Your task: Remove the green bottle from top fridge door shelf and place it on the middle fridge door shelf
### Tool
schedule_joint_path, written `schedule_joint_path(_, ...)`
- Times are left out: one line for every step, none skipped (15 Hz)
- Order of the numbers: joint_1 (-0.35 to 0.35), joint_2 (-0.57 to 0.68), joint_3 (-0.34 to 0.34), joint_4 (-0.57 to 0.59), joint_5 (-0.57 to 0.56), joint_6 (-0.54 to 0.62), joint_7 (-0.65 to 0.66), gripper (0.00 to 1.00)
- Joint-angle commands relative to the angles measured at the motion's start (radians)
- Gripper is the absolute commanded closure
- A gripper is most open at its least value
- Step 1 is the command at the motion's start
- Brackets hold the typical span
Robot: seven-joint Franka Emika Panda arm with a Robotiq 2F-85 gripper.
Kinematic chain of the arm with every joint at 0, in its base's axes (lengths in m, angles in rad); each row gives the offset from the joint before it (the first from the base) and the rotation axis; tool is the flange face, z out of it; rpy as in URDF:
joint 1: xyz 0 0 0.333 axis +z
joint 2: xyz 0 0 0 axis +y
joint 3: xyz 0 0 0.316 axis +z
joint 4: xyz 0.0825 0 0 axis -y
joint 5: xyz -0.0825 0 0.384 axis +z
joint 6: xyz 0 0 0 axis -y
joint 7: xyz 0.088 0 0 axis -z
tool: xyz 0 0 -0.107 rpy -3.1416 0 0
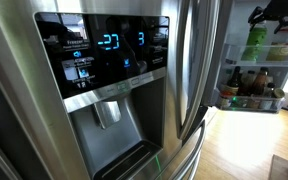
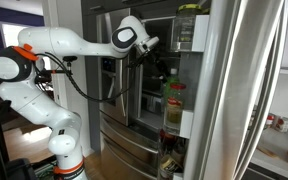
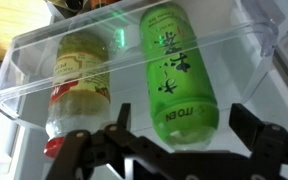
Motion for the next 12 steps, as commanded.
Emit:
schedule_joint_path(0.035,0.002,-0.008,0.023,-0.005,-0.049,-0.008,0.0)
schedule_joint_path(0.041,-0.004,-0.006,0.019,-0.009,-0.054,-0.016,0.0)
schedule_joint_path(0.051,-0.01,-0.004,0.016,-0.009,-0.062,-0.029,0.0)
schedule_joint_path(0.059,-0.018,0.0,0.013,-0.01,-0.073,-0.041,0.0)
schedule_joint_path(0.07,-0.028,0.005,0.007,-0.012,-0.083,-0.056,0.0)
schedule_joint_path(0.08,-0.039,0.011,0.005,-0.017,-0.097,-0.073,0.0)
schedule_joint_path(0.091,-0.055,0.02,-0.001,-0.021,-0.115,-0.093,0.0)
schedule_joint_path(0.1,-0.068,0.029,-0.003,-0.024,-0.136,-0.111,0.0)
schedule_joint_path(0.113,-0.086,0.037,-0.009,-0.026,-0.154,-0.131,0.0)
schedule_joint_path(0.123,-0.107,0.048,-0.016,-0.033,-0.17,-0.152,0.0)
schedule_joint_path(0.134,-0.127,0.058,-0.025,-0.039,-0.183,-0.173,0.0)
schedule_joint_path(0.136,-0.153,0.078,-0.042,-0.059,-0.192,-0.179,0.0)
